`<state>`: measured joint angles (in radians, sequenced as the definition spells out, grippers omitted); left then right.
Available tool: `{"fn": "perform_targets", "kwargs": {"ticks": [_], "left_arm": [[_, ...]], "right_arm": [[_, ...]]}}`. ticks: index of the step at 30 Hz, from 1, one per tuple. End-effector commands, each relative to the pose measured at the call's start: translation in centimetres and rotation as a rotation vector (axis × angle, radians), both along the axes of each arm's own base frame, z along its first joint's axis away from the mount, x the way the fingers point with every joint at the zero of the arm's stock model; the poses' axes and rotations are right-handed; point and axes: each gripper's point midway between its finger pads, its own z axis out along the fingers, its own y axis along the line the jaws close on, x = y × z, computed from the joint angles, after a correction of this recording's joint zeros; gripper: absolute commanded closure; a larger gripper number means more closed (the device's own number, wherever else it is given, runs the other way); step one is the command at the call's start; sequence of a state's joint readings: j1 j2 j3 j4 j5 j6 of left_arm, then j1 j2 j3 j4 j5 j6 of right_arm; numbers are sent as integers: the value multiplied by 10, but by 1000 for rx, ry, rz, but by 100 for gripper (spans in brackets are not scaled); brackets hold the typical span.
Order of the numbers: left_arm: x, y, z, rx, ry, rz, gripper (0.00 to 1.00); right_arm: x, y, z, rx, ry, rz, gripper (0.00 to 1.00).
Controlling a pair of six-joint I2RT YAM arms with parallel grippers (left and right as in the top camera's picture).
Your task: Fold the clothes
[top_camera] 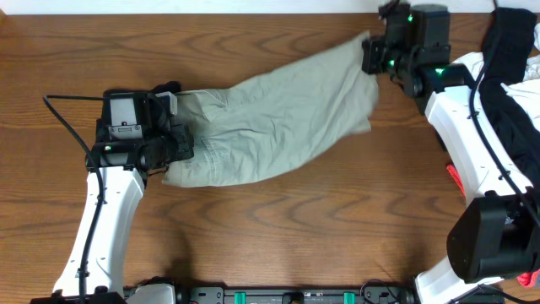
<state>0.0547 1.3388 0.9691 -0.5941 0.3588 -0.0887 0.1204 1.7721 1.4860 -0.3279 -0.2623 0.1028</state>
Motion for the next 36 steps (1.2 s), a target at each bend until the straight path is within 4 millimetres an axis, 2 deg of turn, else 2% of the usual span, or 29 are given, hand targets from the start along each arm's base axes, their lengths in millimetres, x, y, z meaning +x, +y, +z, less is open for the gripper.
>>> {"fn": "perform_targets", "kwargs": {"ticks": [1, 7, 12, 16, 21, 24, 26, 28, 30, 32, 33, 36], "left_arm": [[4, 2, 6, 13, -21, 2, 93], [4, 2, 6, 13, -21, 2, 94], [4, 2, 6, 13, -21, 2, 93], [4, 2, 6, 13, -21, 2, 93], [4, 2, 6, 12, -20, 2, 94], [4, 2, 6, 12, -20, 2, 94], [4, 2, 6, 12, -20, 2, 93], [4, 2, 6, 13, -20, 2, 94], [4, 2, 6, 12, -20, 2, 93], [4, 2, 6, 12, -19, 2, 93], [3, 2, 5, 13, -18, 2, 93], [3, 1, 5, 12, -17, 2, 93]], "right_arm": [[11, 15, -31, -8, 22, 28, 99], [37, 36, -64, 4, -17, 64, 98], [38, 52, -80, 10, -7, 101, 98], [44, 55, -89, -17, -16, 76, 98], [50, 54, -127, -33, 23, 56, 96], [51, 51, -159, -29, 79, 33, 90], [50, 50, -180, -22, 119, 21, 84], [48, 48, -199, -23, 155, 14, 63], [45, 43, -209, -29, 182, 7, 52], [45, 36, -209, -29, 190, -4, 14], [46, 34, -203, -22, 184, -5, 2], [51, 25, -180, -1, 149, -11, 1]]}}
